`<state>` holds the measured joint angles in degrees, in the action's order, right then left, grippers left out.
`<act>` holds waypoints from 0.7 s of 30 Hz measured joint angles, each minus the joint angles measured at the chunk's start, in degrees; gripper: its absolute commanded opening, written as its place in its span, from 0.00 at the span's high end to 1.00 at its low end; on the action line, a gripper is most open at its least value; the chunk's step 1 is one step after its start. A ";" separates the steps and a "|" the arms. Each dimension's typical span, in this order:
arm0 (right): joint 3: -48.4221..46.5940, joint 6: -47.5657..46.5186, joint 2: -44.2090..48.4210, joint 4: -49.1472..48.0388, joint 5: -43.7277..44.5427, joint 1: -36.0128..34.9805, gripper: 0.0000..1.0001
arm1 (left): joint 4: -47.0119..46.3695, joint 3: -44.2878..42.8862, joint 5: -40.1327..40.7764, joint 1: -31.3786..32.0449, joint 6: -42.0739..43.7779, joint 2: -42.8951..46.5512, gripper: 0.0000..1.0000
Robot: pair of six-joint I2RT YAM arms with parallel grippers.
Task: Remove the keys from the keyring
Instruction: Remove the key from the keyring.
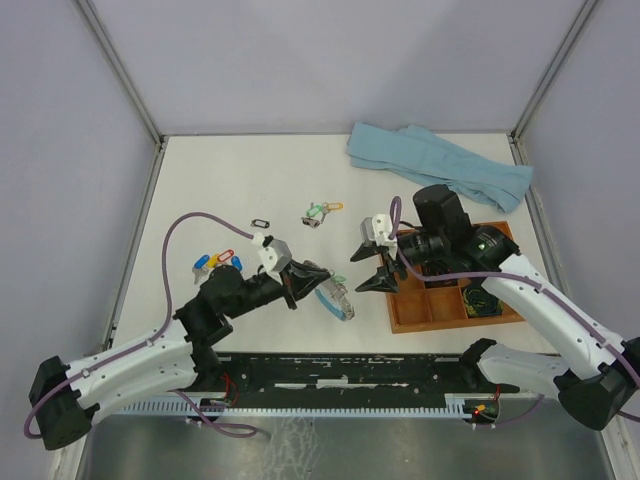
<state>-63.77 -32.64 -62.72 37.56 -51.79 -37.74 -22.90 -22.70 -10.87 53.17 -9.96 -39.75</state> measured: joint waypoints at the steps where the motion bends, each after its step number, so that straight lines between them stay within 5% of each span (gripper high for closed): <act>1: 0.00 0.02 -0.15 0.00 0.02 0.00 0.32 | 2.14 -0.94 -0.11 0.00 0.00 -1.01 0.97; 8: 0.68 1.68 -1.18 -2.23 0.24 0.00 0.36 | 12.41 -3.43 -0.74 0.00 0.02 -4.76 0.97; 12: 2.36 2.40 -3.04 -4.59 0.22 0.00 0.47 | 19.89 -9.14 -1.86 0.00 0.02 -7.34 0.97; 21: 4.66 10.54 -5.75 -11.50 -2.54 0.00 0.52 | 33.68 -22.38 -5.11 0.00 -0.15 -14.82 0.97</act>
<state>-59.11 -22.11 -68.47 26.06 -54.33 -37.74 10.79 -45.08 -15.99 53.17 -10.11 -54.57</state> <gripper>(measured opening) 0.496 0.043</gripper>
